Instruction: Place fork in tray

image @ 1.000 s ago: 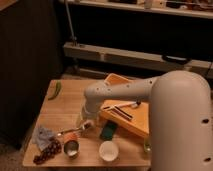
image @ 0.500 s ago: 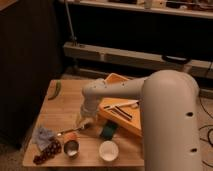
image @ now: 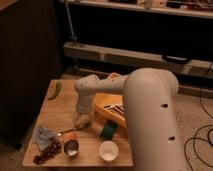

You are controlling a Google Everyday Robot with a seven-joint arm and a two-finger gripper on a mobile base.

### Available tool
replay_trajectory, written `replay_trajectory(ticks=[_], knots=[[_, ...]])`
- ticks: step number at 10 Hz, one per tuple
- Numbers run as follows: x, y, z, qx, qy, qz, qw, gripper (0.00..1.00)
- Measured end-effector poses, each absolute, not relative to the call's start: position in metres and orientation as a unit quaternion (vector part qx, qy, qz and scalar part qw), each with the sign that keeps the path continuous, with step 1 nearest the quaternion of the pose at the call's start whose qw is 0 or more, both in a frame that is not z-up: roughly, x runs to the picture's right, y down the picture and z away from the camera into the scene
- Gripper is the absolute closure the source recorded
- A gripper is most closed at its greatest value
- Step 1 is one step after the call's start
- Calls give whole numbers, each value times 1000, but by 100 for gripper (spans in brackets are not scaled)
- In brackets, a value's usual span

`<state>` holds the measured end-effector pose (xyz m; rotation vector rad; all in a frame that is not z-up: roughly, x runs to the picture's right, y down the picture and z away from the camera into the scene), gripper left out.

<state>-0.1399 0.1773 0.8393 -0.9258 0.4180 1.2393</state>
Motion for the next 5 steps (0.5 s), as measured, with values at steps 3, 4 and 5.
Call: replay_trajectory(ticks=[3,4,5], knots=[[-146,168,839,-408,198,550,701,35],[-147,165,839,-405,203,547,704,35],[-149,163,839,-402,207,544,707,35]])
